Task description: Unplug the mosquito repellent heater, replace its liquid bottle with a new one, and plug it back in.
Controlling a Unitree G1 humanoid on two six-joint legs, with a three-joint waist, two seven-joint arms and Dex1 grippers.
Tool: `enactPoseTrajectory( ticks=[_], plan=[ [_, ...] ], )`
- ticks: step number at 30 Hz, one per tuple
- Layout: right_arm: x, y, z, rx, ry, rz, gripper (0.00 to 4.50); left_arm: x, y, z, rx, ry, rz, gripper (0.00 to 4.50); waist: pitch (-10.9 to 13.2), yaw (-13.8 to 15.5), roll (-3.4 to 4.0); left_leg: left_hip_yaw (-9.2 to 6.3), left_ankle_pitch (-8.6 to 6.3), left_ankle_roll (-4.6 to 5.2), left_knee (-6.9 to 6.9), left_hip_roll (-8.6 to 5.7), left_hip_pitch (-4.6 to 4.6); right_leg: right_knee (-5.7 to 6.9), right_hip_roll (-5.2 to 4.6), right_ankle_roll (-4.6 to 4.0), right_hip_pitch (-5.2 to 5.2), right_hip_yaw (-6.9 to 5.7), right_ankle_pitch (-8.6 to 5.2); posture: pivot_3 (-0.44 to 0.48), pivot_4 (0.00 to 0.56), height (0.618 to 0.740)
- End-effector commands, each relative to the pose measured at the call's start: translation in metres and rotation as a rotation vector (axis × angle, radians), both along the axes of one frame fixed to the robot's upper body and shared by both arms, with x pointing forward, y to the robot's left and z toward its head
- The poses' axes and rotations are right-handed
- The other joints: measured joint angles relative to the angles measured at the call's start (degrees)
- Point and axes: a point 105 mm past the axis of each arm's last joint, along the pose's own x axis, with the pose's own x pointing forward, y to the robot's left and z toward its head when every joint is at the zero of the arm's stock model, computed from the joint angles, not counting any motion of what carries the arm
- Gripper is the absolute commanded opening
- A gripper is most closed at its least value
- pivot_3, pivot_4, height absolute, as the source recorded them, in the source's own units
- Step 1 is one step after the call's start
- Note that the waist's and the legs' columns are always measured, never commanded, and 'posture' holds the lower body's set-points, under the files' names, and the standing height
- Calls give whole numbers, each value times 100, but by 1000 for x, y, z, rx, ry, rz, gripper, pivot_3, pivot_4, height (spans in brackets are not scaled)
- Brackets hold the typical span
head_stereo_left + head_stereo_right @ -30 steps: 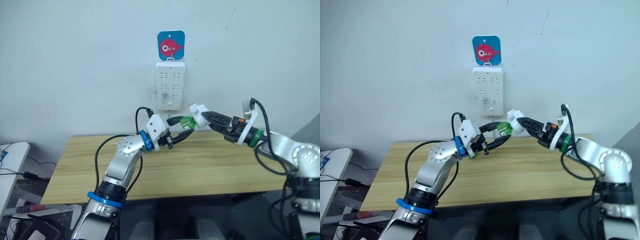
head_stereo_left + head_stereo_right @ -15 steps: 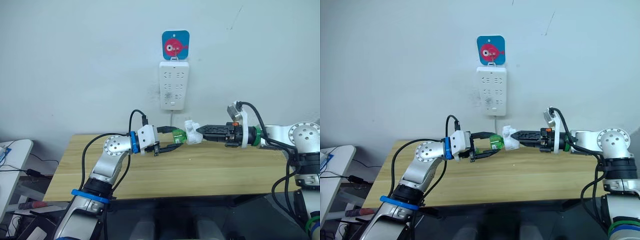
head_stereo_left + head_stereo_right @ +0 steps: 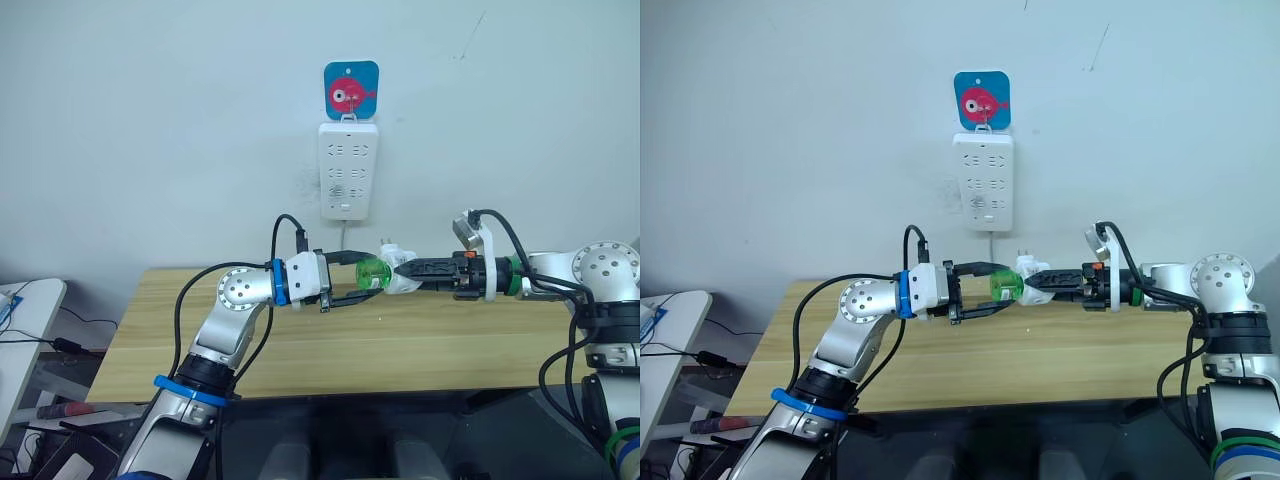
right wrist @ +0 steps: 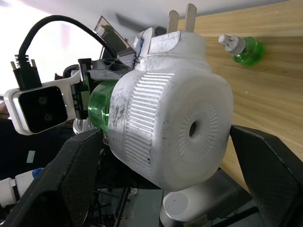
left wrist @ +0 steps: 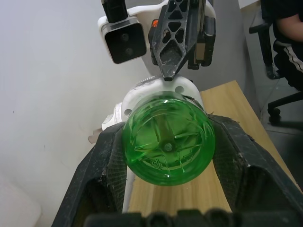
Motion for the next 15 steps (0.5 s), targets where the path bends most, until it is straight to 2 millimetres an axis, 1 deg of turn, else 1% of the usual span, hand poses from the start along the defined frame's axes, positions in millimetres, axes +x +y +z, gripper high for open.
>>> enactPoseTrajectory(
  ticks=[1,9,15],
  plan=[
    [0,-1,14,51,-25,14,4424,-5,-3,19,-55,-64,-29,2294,0,-6,0,0,0,0,0,0,0,0,0,0,0,0,0,6,86,740],
    [0,-1,18,142,41,27,4424,-18,-10,30,-109,-87,-91,2294,0,-30,0,0,0,0,1,0,0,1,0,0,0,0,0,6,87,740],
    [-5,0,27,198,47,72,4424,-20,-11,30,-110,-88,-98,2294,0,-35,0,0,0,0,1,0,0,1,0,0,0,0,0,8,91,740]
  ],
)
